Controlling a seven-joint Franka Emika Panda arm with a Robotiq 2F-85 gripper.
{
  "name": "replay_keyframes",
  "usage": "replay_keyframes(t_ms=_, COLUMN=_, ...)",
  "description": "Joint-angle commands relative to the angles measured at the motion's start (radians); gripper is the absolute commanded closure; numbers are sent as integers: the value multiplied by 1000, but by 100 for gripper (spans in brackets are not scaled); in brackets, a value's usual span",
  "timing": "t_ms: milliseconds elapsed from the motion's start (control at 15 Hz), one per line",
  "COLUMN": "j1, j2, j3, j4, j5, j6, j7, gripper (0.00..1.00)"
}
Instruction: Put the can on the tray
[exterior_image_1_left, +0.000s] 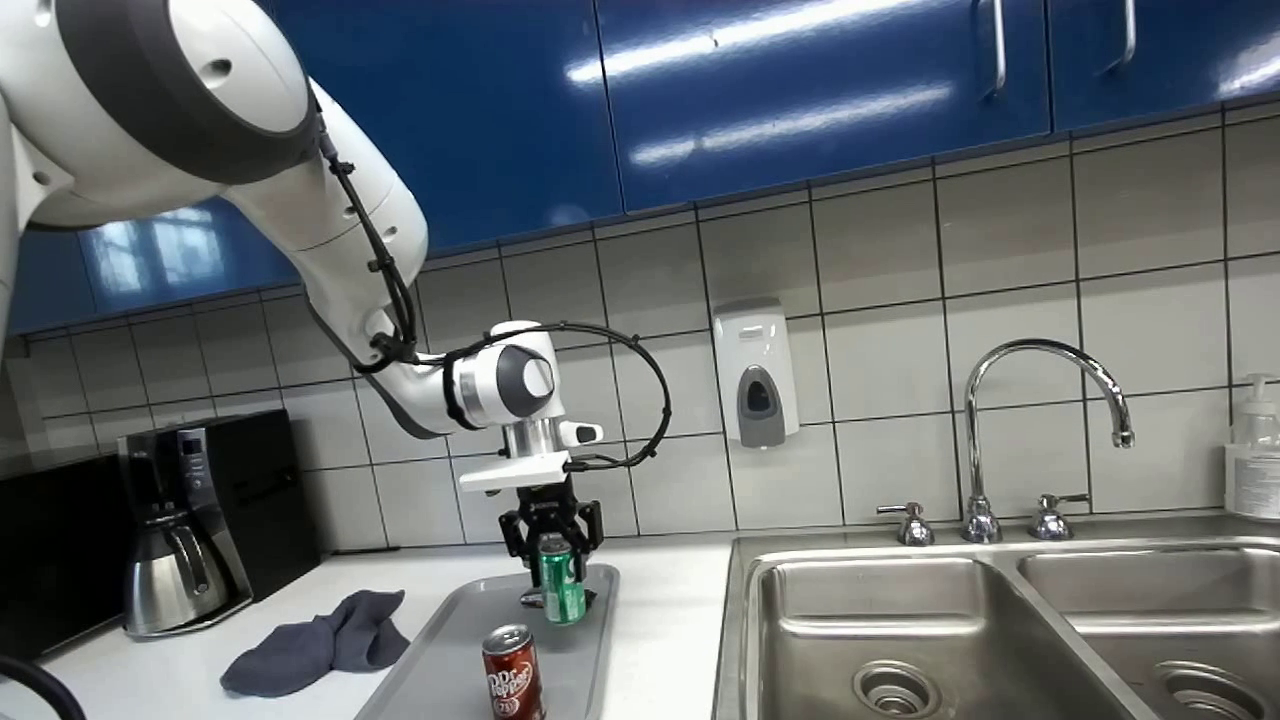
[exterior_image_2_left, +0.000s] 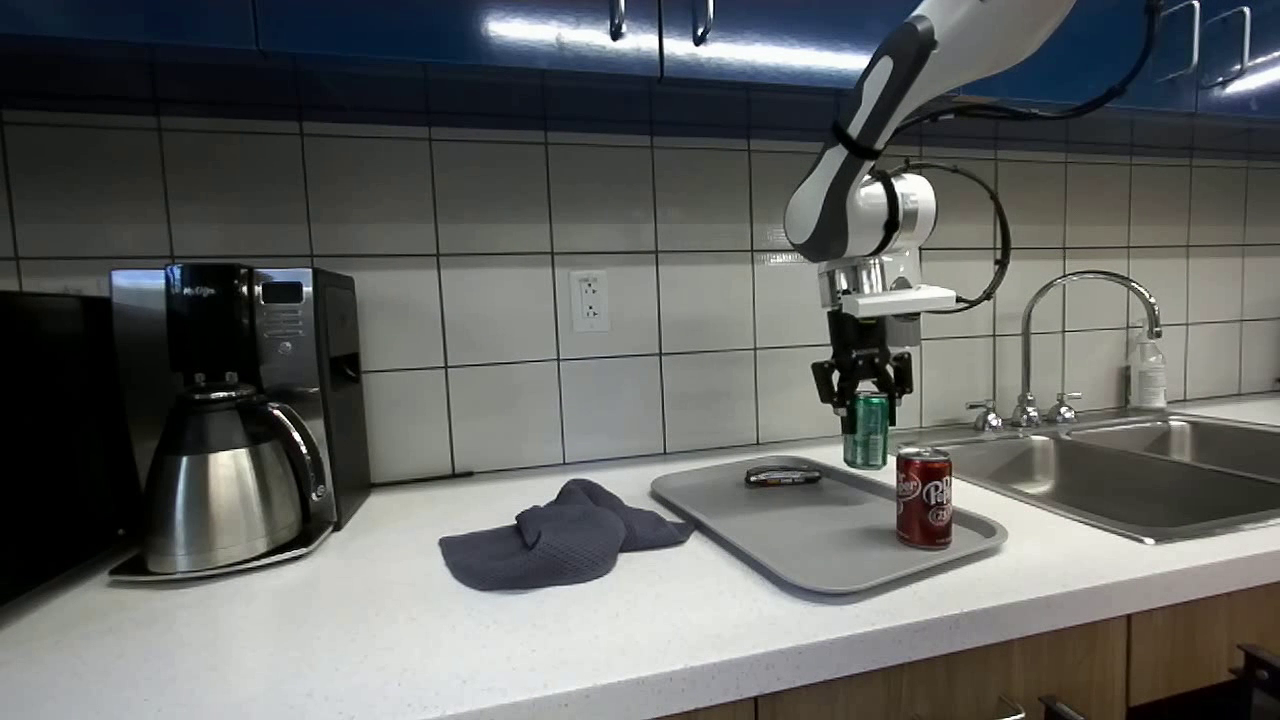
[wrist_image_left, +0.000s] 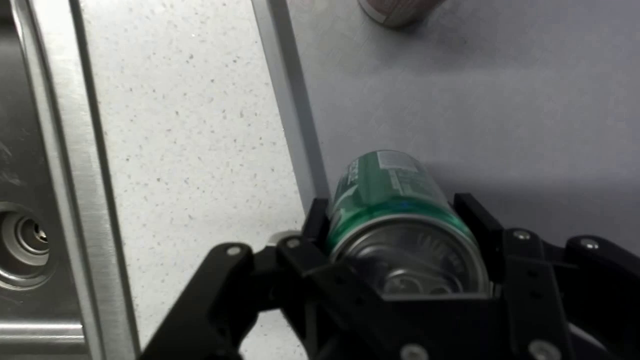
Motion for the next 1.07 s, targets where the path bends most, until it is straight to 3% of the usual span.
replay_keyframes(t_ms=0, j1=23, j2=-42, j3=4, j4=-74, j5=-61, j6=86, j7=50, gripper=60)
replay_keyframes(t_ms=267, j1=30, j2=-34, j3=1, j4=-105, j5=-82, j6=138, j7=63, gripper=60)
replay_keyframes(t_ms=1000, j1=32, j2=-6, j3=-8, j4=-120, j5=-122, j6=143, j7=106, gripper=60)
